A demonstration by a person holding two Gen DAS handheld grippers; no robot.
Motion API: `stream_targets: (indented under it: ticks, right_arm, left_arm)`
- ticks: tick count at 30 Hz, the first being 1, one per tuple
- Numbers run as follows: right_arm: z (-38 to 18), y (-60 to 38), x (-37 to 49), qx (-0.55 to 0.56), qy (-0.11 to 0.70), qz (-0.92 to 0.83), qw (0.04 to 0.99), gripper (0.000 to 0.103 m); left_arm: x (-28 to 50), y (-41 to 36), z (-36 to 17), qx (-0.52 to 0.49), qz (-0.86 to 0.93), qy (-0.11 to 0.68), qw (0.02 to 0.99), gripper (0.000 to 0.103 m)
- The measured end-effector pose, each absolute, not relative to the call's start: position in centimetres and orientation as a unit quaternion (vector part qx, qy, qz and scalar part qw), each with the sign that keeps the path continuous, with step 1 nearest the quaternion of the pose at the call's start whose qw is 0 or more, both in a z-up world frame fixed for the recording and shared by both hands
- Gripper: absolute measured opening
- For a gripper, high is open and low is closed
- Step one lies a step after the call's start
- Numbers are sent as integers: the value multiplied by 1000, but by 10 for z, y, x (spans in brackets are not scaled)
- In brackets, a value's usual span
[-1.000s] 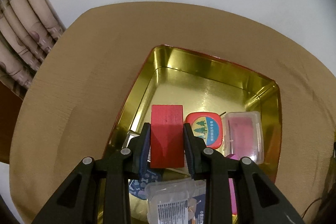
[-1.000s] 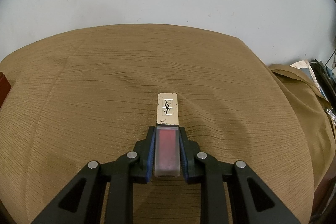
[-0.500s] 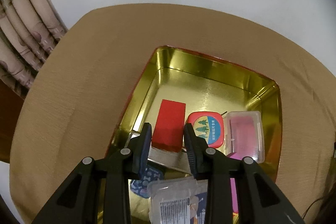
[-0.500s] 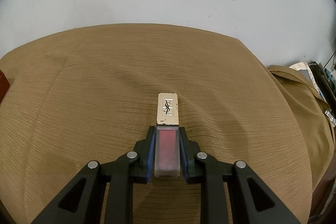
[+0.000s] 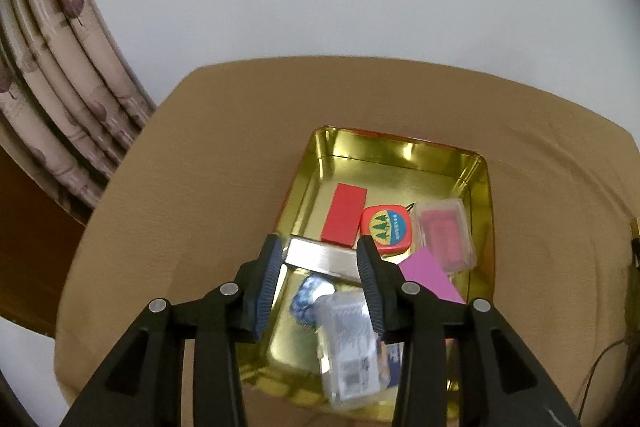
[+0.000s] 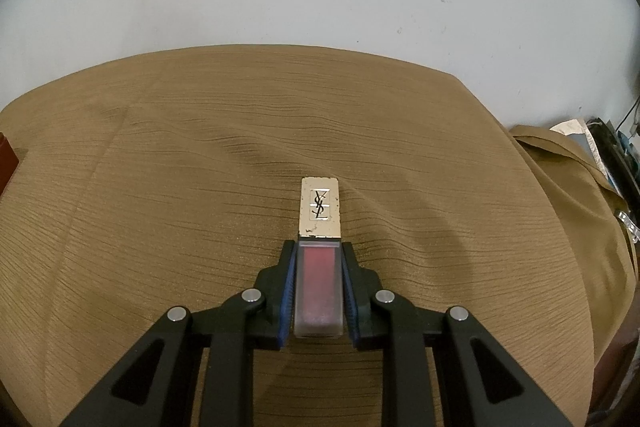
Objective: Organize rigid objects
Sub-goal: 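Carry the lip gloss into the gold tin and open the right gripper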
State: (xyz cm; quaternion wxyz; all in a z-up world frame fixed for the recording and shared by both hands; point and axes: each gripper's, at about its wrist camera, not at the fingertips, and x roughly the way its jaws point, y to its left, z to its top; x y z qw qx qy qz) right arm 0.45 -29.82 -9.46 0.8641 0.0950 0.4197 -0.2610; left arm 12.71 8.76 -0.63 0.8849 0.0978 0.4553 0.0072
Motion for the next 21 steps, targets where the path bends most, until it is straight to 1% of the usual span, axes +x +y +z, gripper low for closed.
stream_targets:
  ticks: [6, 10, 15, 17, 19, 21]
  right_arm:
    - [-95, -298, 4, 95, 420, -262, 864, 22]
    - [-96, -299, 3, 100, 418, -259, 865, 22]
    - [-95, -303, -1, 105, 416, -259, 865, 21]
    - [-95, -302, 0, 98, 420, -260, 864, 21]
    - [-94, -300, 2, 94, 424, -261, 862, 20]
    - [-92, -295, 3, 99, 426, -255, 863, 20]
  left_arm:
    - [101, 97, 4, 136, 31, 435, 890, 40]
    - [80, 108, 7, 130, 48, 420, 897, 51]
    - [60, 121, 7, 122, 78, 409, 901, 52]
    - [55, 127, 8, 103, 85, 406, 904, 56]
    - [50, 131, 8, 90, 86, 399, 909, 68]
    - [50, 132, 6, 88, 92, 392, 911, 72]
